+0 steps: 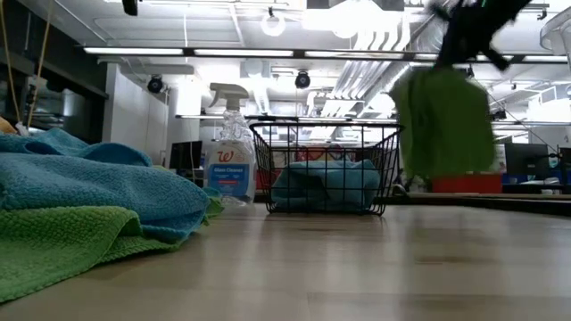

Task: Sort microfiber towel by color & place in baskets
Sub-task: Put the top right green towel into the transparent bin

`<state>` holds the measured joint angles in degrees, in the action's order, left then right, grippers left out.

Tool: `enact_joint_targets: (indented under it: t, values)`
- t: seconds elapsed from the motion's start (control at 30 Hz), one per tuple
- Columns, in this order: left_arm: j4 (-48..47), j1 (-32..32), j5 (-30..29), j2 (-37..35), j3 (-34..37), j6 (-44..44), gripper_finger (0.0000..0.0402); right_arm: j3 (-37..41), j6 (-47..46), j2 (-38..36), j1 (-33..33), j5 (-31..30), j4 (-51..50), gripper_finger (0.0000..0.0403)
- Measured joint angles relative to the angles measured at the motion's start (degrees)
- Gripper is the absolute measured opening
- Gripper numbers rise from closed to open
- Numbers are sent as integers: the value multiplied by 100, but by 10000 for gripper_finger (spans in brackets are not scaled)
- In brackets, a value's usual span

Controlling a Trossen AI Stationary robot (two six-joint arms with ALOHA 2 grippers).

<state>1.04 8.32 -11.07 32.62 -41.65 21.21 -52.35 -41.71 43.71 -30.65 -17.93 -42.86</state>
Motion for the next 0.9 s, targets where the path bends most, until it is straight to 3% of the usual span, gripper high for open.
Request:
enact_joint_targets:
  t: [0.27,0.5,0.7,0.9]
  values:
    - [476,0,497,501,-4,166,262,-790,591,-392,1691,448,1052,1]
    - [2269,-80,763,1455,-4,955,262,-915,563,-242,3128,1197,1440,0]
    - [3828,-320,611,2442,-4,1468,262,-915,368,-169,4678,1558,1443,0]
    - [4457,-618,180,3208,-4,2016,262,-915,273,-109,6531,1358,1996,0]
